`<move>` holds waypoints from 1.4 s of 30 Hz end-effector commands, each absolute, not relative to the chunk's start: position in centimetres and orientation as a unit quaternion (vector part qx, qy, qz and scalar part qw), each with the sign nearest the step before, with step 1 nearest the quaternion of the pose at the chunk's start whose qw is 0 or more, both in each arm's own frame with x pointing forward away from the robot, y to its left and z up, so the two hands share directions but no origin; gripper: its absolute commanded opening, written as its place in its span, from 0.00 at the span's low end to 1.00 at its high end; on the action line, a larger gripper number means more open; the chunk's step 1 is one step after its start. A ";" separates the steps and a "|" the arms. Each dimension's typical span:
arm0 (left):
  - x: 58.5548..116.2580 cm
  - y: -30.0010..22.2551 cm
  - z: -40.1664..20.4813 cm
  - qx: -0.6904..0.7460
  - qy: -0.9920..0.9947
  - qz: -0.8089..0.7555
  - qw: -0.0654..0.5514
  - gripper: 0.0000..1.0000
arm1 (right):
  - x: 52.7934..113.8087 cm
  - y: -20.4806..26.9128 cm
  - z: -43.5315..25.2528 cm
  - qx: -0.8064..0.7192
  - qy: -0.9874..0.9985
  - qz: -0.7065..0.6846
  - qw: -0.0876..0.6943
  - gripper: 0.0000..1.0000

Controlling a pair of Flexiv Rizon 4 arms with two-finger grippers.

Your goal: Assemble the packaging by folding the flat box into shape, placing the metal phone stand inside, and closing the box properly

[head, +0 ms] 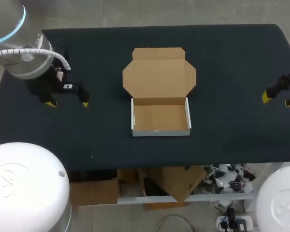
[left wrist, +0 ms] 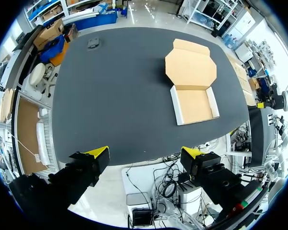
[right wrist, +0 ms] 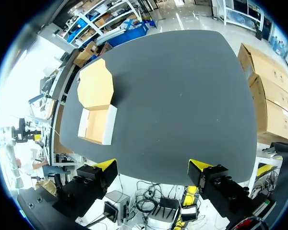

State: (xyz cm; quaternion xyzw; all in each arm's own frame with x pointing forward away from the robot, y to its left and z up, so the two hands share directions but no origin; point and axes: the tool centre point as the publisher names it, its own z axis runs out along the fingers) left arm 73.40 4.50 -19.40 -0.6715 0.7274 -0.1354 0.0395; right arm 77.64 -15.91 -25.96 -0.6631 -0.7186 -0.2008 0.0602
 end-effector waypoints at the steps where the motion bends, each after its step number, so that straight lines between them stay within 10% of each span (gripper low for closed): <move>1: 75.3 4.5 -20.5 -0.677 0.725 -0.125 0.034 1.00 | 77.6 -16.0 -25.8 -0.663 -0.719 -0.201 0.061 1.00; 42: 89.4 11.4 -28.5 -0.736 0.675 -0.051 -0.001 1.00 | 77.6 -16.0 -25.8 -0.663 -0.719 -0.201 0.061 1.00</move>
